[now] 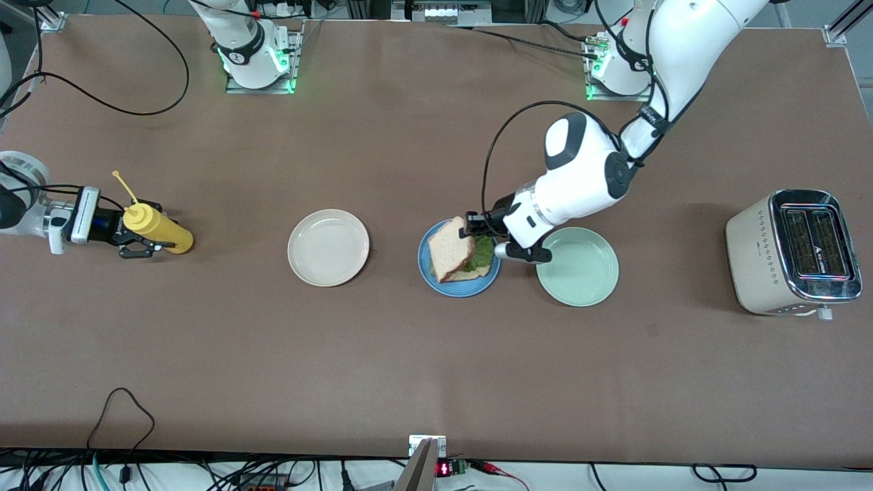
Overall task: Make sandwich in blue plate with both arms
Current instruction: 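Lay the second bread slice on the lettuce with the left gripper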
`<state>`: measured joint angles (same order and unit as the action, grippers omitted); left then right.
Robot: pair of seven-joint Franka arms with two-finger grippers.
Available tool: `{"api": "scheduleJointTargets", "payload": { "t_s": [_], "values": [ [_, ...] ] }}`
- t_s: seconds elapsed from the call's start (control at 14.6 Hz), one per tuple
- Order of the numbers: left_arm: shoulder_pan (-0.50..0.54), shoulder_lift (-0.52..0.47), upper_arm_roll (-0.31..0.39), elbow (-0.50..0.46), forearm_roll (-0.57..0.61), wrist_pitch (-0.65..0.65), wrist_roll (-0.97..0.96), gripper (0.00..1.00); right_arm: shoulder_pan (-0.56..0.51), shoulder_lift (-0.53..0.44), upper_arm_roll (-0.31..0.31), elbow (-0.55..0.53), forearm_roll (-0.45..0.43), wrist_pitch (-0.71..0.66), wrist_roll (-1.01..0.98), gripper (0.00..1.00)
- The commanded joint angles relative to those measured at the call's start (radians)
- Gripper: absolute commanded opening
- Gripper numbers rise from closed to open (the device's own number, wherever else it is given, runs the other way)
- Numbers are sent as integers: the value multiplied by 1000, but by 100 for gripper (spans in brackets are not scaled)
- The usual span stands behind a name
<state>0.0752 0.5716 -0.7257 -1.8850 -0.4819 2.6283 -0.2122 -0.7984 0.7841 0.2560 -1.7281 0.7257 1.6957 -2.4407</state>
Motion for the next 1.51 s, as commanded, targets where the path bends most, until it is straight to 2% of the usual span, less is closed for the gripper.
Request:
{"api": "scheduleJointTargets", "payload": {
  "t_s": [0.0, 0.41, 0.55, 0.62, 0.82, 0.89, 1.03, 1.23, 1.44],
  "values": [
    [8, 37, -6, 11, -15, 6, 62, 2, -42, 21, 20, 24, 43, -28, 17, 100],
    [9, 54, -6, -2, -18, -1, 97, 3, -53, 18, 17, 44, 43, -31, 25, 100],
    [18, 56, -4, -3, -18, -4, 97, 9, -76, 3, 16, 65, 20, -31, 58, 100],
    [21, 57, -4, -3, -18, -14, 97, 20, -85, -14, 16, 67, 3, -28, 74, 100],
    [38, 73, -3, -3, -20, -37, 97, 77, -90, -46, 20, 73, -14, -34, 103, 100],
    [43, 77, -1, -3, -20, -37, 97, 89, -90, -64, 22, 75, -15, -36, 104, 100],
    [60, 91, 0, -2, -18, -37, 99, 100, -88, -103, 34, 93, -18, -44, 121, 100],
    [77, 117, 9, -2, -20, -37, 154, 100, -79, -182, 51, 140, -80, -59, 292, 100],
    [150, 116, 5, 1, -18, -56, 211, 100, -41, -301, 51, 186, -164, -62, 419, 100]
  ]
}}
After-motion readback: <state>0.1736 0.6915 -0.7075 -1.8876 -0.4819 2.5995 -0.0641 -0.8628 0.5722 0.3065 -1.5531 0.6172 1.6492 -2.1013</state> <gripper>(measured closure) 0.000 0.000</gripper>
